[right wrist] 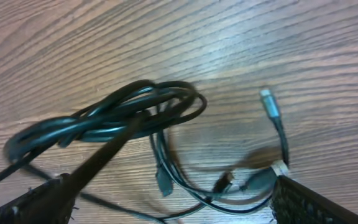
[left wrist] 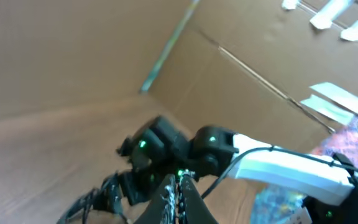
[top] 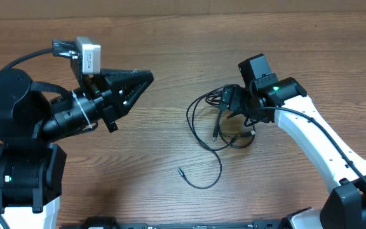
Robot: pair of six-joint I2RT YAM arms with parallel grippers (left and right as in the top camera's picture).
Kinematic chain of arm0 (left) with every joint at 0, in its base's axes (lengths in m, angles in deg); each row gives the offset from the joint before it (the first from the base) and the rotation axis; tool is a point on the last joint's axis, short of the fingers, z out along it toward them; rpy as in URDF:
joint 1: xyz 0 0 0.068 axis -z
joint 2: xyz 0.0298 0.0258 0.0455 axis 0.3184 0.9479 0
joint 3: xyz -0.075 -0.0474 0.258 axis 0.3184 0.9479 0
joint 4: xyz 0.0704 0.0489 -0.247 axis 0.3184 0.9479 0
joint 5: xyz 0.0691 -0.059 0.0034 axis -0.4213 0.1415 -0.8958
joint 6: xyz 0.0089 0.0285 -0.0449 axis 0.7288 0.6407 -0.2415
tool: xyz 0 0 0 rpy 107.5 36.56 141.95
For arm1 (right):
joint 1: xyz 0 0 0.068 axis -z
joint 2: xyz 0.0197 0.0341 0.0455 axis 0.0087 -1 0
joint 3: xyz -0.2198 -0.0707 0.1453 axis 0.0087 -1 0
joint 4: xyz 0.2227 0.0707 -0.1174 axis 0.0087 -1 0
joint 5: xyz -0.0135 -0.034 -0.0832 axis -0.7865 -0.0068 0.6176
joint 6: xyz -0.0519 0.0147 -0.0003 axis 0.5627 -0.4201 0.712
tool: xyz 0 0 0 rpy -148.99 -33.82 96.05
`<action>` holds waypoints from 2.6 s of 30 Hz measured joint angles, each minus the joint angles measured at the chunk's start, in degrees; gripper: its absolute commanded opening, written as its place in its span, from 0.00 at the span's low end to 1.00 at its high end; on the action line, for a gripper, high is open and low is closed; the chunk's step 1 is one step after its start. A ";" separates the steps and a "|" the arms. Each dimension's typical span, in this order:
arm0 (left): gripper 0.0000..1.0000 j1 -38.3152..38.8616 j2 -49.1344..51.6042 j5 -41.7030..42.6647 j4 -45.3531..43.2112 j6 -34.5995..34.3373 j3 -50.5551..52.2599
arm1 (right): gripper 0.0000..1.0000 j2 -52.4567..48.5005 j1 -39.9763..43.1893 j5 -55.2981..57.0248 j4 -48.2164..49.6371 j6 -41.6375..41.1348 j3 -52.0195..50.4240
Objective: Untangle cables
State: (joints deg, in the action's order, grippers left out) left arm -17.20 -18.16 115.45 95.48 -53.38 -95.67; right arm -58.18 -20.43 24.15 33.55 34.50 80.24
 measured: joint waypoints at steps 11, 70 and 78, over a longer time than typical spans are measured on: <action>0.41 -0.33 4.02 -13.75 20.61 0.31 -0.02 | 1.00 0.00 0.00 0.50 2.86 1.66 0.00; 0.56 26.21 37.29 -47.01 11.17 19.52 0.00 | 1.00 2.69 0.26 -13.20 3.23 8.81 0.37; 0.65 22.56 37.27 -43.04 13.73 23.52 0.00 | 1.00 2.69 0.26 -11.04 2.93 8.81 0.39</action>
State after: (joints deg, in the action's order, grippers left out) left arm 5.36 19.11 72.41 109.20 -29.86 -95.67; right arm -55.49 -20.17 13.11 36.47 43.31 80.63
